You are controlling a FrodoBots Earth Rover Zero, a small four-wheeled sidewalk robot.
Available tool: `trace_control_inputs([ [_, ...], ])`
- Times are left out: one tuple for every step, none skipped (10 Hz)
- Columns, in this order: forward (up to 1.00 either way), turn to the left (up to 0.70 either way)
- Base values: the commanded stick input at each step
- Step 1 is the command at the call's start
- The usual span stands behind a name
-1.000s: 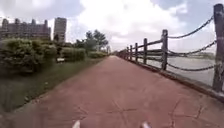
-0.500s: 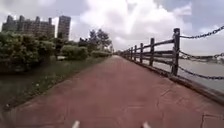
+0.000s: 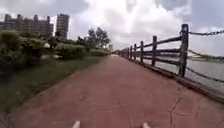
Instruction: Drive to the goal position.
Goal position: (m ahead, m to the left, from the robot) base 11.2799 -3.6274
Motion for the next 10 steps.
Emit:
trace_control_inputs([
  [0.85, -0.23],
  [0.85, -0.23],
  [0.85, -0.23],
  [0.85, -0.23],
  [0.85, -0.23],
  [0.85, -0.09],
  [0.85, 0.11],
  [0.85, 0.11],
  [0.85, 0.11],
  [0.85, -0.17],
])
